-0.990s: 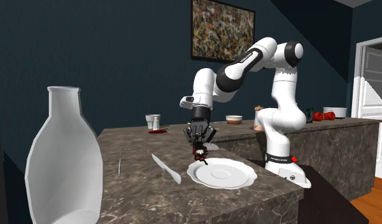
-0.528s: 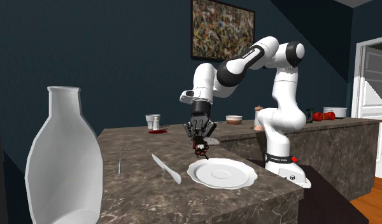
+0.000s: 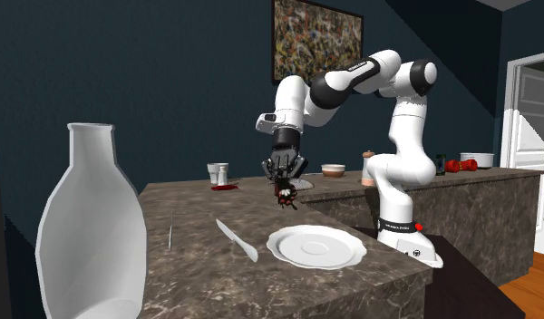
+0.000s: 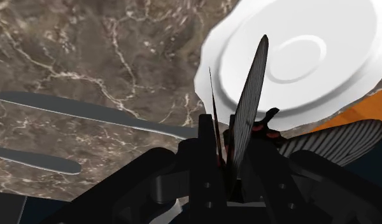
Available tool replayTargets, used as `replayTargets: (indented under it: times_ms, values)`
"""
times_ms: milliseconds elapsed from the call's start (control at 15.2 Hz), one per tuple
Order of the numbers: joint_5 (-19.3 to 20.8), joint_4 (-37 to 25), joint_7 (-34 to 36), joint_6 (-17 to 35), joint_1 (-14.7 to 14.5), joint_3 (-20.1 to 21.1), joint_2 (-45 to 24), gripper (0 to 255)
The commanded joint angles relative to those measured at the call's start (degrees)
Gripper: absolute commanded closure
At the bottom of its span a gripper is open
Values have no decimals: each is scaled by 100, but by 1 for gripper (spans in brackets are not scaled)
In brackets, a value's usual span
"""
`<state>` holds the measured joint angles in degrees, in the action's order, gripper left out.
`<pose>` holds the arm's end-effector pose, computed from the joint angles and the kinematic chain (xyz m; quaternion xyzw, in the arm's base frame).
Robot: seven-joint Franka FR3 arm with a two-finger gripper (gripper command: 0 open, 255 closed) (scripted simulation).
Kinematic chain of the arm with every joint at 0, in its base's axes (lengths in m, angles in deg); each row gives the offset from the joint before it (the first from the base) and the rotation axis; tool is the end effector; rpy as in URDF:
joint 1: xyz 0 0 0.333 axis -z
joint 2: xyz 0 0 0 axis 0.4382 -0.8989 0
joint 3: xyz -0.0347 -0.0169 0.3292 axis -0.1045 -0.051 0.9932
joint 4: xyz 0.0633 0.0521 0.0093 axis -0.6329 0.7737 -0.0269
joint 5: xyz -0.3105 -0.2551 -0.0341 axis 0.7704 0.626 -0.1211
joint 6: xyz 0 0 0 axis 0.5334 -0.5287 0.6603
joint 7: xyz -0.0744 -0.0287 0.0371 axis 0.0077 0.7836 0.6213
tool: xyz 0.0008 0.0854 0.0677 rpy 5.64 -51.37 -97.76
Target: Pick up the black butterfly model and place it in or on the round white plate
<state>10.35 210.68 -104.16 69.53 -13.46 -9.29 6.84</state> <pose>0.3542 0.3492 0.4614 -0.7660 -0.6008 -0.1318 0.1871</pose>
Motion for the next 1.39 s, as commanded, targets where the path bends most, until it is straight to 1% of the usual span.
replayTargets:
  times_ms: [0,66,528,594,1320]
  values:
    - [67,-90,82,-153,21,-4,70,255]
    - [94,-133,117,-219,29,-5,97,255]
    - [-12,470,1019,249,-363,699,594,255]
    - [-14,478,1035,257,-369,714,601,255]
    - [-424,922,569,1114,-523,731,147,255]
